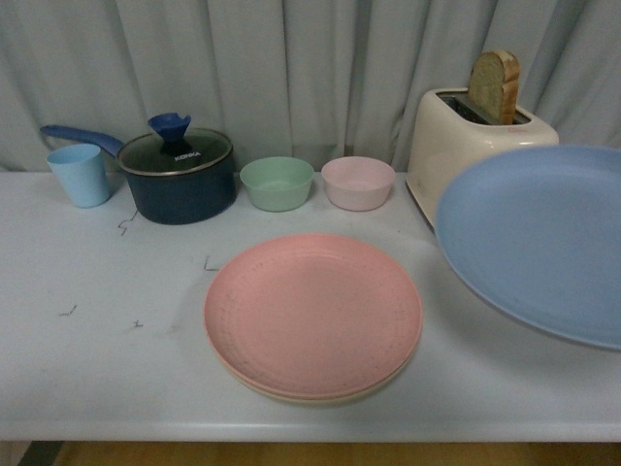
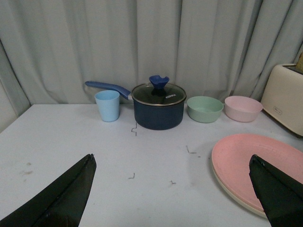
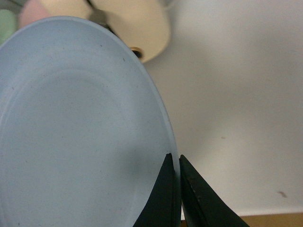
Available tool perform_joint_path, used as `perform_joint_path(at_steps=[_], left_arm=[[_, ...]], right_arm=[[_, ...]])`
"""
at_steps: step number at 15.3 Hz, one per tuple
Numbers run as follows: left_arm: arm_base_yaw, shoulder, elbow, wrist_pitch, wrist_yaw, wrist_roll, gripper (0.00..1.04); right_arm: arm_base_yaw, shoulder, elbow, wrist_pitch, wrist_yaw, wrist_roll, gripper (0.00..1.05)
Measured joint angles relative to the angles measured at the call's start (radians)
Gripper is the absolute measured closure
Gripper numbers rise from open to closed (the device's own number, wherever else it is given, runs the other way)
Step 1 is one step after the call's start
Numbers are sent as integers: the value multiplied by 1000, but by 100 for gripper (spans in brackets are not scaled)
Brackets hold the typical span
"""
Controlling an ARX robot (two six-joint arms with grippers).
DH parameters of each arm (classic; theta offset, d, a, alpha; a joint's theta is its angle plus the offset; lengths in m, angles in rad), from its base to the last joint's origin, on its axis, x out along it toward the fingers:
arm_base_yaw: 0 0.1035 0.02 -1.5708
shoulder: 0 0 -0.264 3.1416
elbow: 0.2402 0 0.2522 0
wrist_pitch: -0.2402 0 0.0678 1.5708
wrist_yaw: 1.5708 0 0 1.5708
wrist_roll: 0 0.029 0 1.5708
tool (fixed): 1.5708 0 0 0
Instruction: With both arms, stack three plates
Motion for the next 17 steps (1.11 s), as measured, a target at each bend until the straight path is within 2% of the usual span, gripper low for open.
perform_joint_path(at_steps=[1, 4, 7, 11, 17], left_arm=[[0, 0, 0, 0, 0, 0, 7], [0, 0, 0, 0, 0, 0, 7], [0, 0, 0, 0, 0, 0, 7], [0, 0, 0, 0, 0, 0, 7], [0, 0, 0, 0, 0, 0, 7]], right_arm=[[40, -8, 1, 16, -12, 31, 102], [235, 85, 61, 76, 50, 140, 102], [367, 213, 130, 123, 107, 217, 102], [436, 322, 166, 147, 141, 268, 102], [466, 418, 200, 156, 156, 317, 102]])
